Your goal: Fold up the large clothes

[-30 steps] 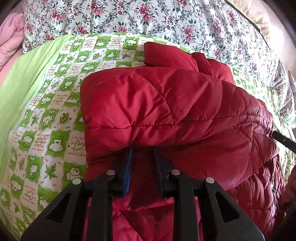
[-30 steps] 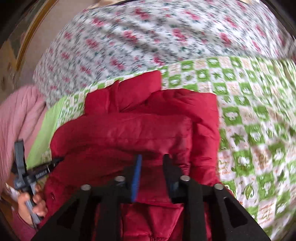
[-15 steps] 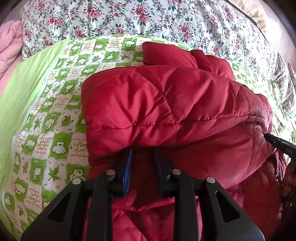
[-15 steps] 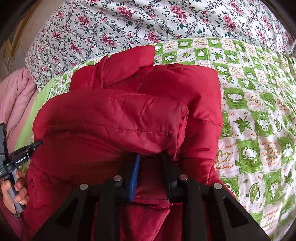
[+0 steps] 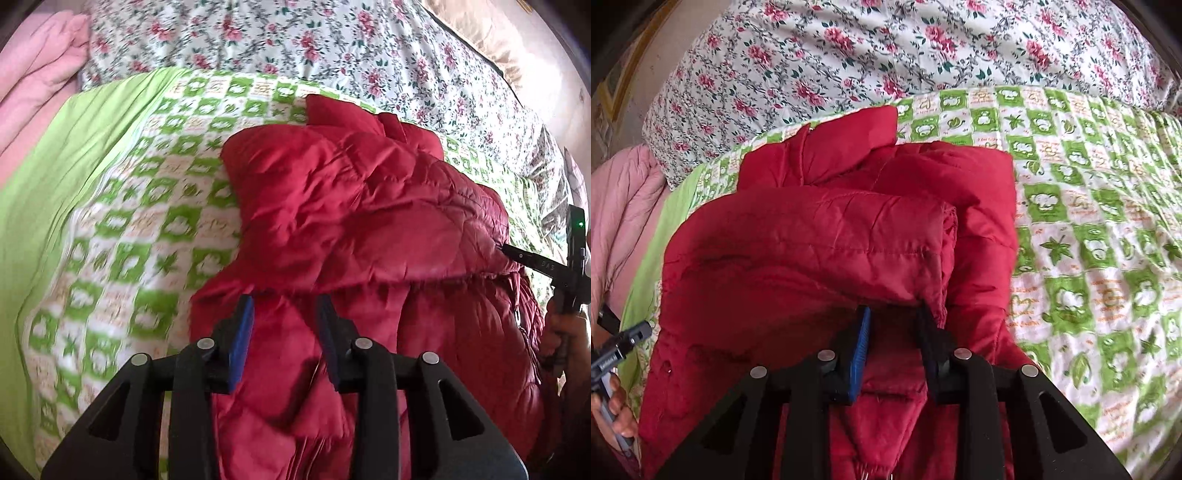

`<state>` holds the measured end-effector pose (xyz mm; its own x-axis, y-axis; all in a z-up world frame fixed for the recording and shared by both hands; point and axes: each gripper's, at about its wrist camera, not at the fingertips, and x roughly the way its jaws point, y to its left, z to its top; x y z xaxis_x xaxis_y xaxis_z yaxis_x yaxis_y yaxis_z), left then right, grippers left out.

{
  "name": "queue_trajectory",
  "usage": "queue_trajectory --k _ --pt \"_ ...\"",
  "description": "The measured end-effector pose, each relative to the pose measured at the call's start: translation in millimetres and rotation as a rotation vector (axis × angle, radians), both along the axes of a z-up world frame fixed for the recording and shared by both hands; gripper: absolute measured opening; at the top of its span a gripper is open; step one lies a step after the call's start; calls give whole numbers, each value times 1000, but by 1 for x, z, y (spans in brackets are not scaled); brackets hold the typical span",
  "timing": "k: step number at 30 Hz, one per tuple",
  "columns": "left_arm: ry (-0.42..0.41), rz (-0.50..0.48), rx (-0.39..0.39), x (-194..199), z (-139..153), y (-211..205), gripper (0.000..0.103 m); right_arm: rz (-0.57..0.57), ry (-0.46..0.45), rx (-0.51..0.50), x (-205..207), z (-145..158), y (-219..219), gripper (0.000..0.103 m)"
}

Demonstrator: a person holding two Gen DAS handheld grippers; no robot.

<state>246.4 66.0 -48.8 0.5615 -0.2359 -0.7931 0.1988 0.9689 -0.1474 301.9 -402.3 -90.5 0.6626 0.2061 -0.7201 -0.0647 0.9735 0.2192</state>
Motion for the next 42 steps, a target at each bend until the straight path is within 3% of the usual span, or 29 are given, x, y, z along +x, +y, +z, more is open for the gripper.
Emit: queue_trajectory --k 14,17,19,24,38,40,42 --pt "22 45 -49 -51 5 30 33 15 6 60 -63 15 -17 36" --pt "24 40 -54 -65 9 36 33 21 8 64 -83 19 -24 44" --pt "22 38 -51 -73 10 39 40 27 4 66 -98 21 -30 51" --pt "29 26 -25 -94 8 42 44 21 7 56 -140 25 -42 60" --pt "83 -21 37 -134 -5 43 51 40 84 -153 -218 0 -27 67" --pt "102 -27 60 -139 -9 42 61 37 93 -157 -226 -5 -27 70" --pt "117 -24 96 -144 -14 41 62 41 100 -168 -232 -9 -27 70"
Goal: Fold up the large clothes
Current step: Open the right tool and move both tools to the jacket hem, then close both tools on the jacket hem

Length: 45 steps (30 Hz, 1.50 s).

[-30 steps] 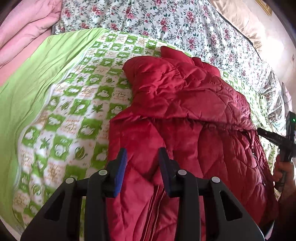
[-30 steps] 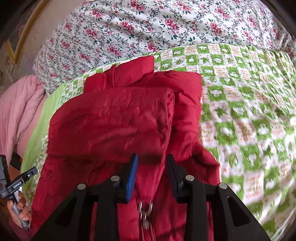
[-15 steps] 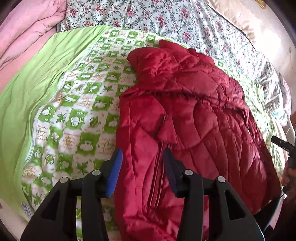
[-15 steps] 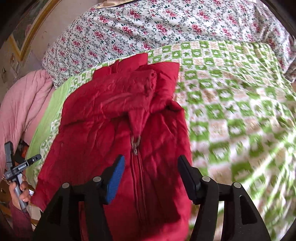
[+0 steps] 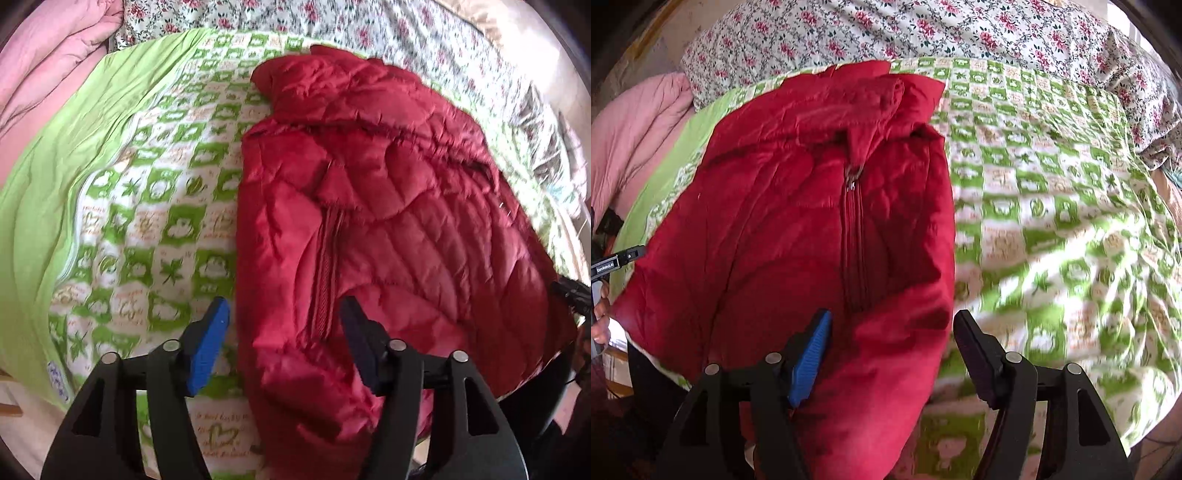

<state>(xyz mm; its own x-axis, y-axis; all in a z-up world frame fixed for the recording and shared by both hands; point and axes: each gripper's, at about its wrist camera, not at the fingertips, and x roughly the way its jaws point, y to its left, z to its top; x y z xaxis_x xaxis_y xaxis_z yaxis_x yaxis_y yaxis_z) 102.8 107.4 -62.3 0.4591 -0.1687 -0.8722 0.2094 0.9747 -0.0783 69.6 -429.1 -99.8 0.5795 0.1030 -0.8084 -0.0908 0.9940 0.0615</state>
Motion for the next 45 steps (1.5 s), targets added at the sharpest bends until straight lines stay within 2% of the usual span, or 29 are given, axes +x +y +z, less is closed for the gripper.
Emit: queue_trajectory --k 8,11,16,21,24,28,32,33,38,39,40,41,42,43,44,45 --pt "54 -25 41 -27 -19 12 62 11 10 -73 -19 0 -5 70" --pt "47 -34 42 -32 -17 20 62 14 19 -108 -26 0 -7 70" --pt "38 -64 39 -38 -10 22 63 16 30 -111 -33 2 -10 70" --pt "74 -156 10 -32 -14 5 63 75 71 55 -33 0 -10 65" --pt "119 -176 -14 -27 -23 -1 63 75 103 79 -29 -9 -11 59" --pt "116 -177 -41 -28 -26 3 62 82 115 162 -30 -14 -16 41" --pt "105 -194 -39 -31 -27 0 62 91 111 184 -32 -17 -15 41" --pt "99 -209 -35 -32 -28 -2 58 89 116 194 -31 -19 -17 40" --pt "85 -233 -46 -36 -28 1 52 90 149 203 -27 -28 -20 43" --pt "85 -237 -51 -37 -27 0 45 90 150 204 -28 -27 -20 41" --pt "86 -246 -67 -38 -26 0 32 91 149 202 -28 -26 -19 40" --pt "83 -252 -103 -41 -23 0 25 100 141 203 -28 -23 -17 37" --pt "65 -250 -129 -44 -20 -1 23 114 128 214 -28 -20 -16 31" --pt "50 -250 -140 -46 -18 -2 23 126 115 223 -30 -17 -15 30" --pt "43 -247 -140 -47 -18 -2 23 131 109 222 -31 -15 -14 30" --pt "56 -238 -126 -47 -22 -2 23 125 116 222 -30 -17 -16 34"
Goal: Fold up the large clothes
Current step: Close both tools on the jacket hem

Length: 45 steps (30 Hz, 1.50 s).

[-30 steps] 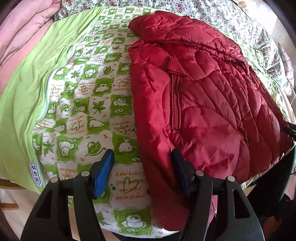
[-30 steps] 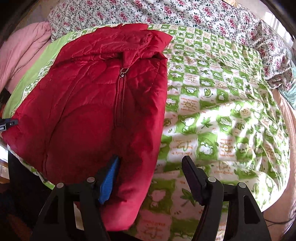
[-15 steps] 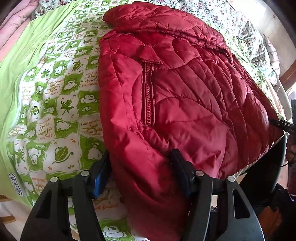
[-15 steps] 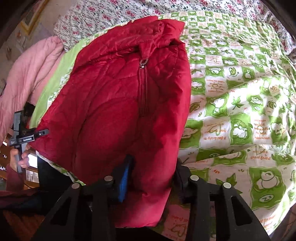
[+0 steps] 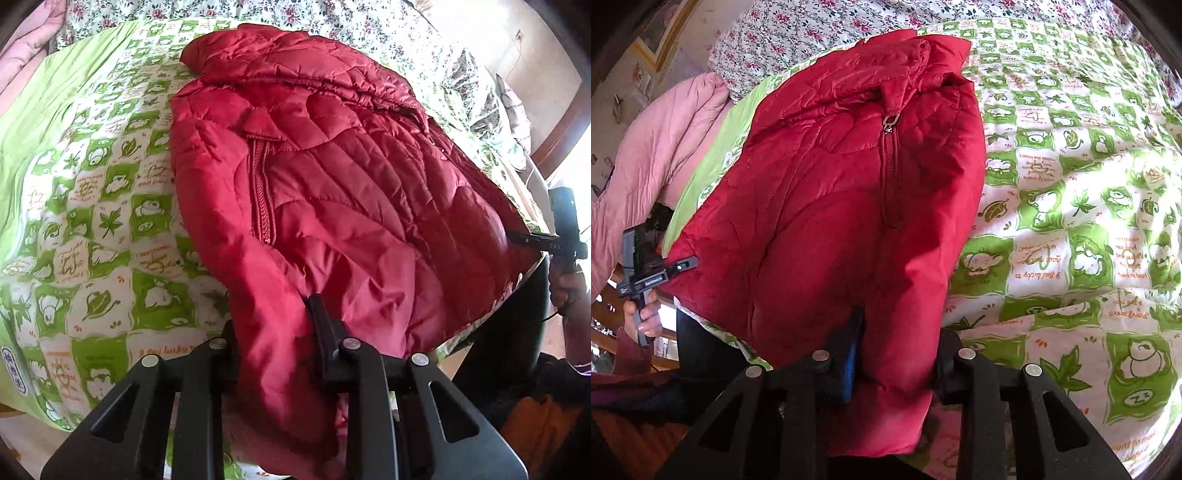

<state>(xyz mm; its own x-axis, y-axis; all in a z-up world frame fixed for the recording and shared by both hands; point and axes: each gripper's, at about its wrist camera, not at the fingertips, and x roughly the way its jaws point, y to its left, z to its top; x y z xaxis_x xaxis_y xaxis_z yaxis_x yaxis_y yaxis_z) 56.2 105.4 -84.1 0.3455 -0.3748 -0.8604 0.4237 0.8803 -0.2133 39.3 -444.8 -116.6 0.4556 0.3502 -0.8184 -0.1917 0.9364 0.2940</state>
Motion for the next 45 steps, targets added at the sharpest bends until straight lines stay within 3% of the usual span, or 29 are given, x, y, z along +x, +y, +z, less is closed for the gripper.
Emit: queue_trajectory --k 1,5,10,14,21,29,38,41,45 --pt "17 4 7 1 -4 0 23 -10 18 12 2 -4 -3 39" --pt "27 -2 -7 1 -3 3 24 -19 35 46 3 -8 -9 39" --pt "-26 -18 9 -6 9 -4 16 15 -3 25 0 0 -1 24" --pt "-104 0 -66 -11 37 -5 15 16 -63 147 -6 14 -11 19" --pt "-188 52 -130 -8 69 -4 14 -12 -159 299 -11 36 -25 17" --pt "-257 74 -188 -10 96 4 13 -9 -237 372 -23 64 -27 16" --pt "-328 94 -255 50 140 1 13 -24 -340 442 19 106 -32 16" --pt "-347 131 -292 87 156 0 14 -54 -388 453 49 125 -34 16" --pt "-313 194 -367 137 161 2 14 -130 -418 450 100 141 -42 16"
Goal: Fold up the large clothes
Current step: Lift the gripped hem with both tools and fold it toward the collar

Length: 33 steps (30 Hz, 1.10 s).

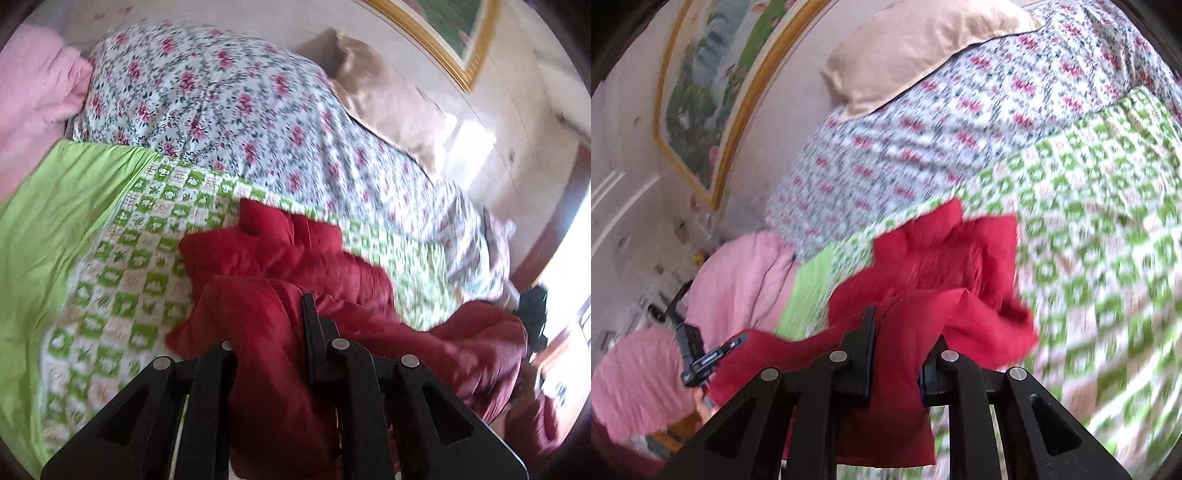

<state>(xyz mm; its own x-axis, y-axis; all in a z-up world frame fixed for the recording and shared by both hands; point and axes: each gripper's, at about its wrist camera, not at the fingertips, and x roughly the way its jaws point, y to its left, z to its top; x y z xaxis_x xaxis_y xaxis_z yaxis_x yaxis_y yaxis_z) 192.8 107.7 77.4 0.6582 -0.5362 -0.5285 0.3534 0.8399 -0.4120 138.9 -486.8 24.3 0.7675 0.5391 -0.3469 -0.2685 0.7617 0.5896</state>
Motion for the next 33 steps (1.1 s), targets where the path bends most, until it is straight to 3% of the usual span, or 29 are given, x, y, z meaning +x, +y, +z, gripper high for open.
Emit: queue_trajectory --k 8,17,24,27,33 --pt "92 67 11 97 -20 -17 14 -86 59 32 101 5 -8 16" --pt "269 134 -12 191 -86 -17 14 -191 217 130 200 -37 -23 19" --pt "262 143 22 226 -113 -34 17 -305 304 177 245 -80 -27 20" --pt "248 137 31 237 -119 -37 18 -336 307 153 256 -95 -25 20" --pt "235 106 -8 247 -110 -25 19 -363 291 147 269 -109 -23 20"
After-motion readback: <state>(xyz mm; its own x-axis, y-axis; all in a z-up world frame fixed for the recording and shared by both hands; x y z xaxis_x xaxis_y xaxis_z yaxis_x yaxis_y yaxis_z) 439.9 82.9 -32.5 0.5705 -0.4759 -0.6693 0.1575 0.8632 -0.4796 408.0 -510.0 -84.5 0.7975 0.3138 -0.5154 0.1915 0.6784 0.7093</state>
